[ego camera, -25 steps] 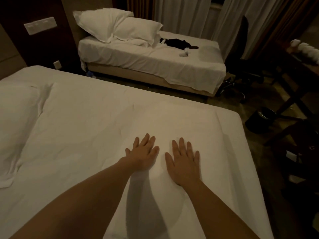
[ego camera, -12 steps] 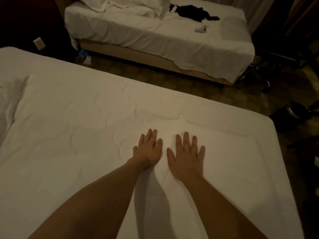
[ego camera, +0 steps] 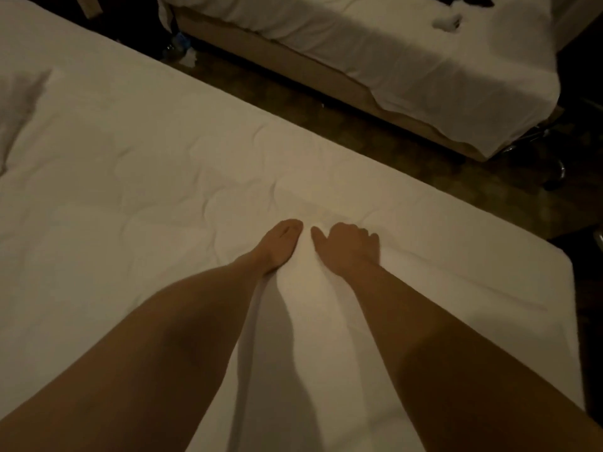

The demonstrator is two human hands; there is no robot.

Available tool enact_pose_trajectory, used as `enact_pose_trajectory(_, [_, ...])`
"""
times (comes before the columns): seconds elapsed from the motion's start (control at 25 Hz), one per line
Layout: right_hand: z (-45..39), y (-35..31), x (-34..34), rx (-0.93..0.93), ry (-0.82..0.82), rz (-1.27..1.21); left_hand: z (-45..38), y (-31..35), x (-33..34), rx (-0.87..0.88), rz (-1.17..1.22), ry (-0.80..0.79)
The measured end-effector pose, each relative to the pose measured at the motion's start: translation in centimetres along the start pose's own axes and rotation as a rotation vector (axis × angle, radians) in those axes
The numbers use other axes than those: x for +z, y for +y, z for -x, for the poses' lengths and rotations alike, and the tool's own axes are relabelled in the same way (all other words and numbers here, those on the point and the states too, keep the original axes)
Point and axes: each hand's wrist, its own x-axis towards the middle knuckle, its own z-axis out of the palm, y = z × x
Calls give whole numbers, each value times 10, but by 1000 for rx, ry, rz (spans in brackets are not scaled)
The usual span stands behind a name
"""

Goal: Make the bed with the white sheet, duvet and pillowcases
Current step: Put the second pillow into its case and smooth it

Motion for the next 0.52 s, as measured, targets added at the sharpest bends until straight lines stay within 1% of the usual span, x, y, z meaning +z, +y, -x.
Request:
enact_pose_trajectory(0.16, [-20,-10,1,-27,-25,-99,-22,1,0,-15,99,24])
enact_pose_trajectory(0.24, [-24,-9,3,-26,-23,-159,-32,3,-1,-50,172,40])
enact_pose_trajectory(0.36, [-20,-5,1,-48,41,-274,-38,18,3,-105,222,6])
enact_pose_trajectory(0.44, [-13,-5,-7,-92,93,-290,-40,26,12,-99,198,-25])
enact_pose_trajectory(0.52, [-6,-7,-21,-126,126,-323,-44,31,17,-71,181,8])
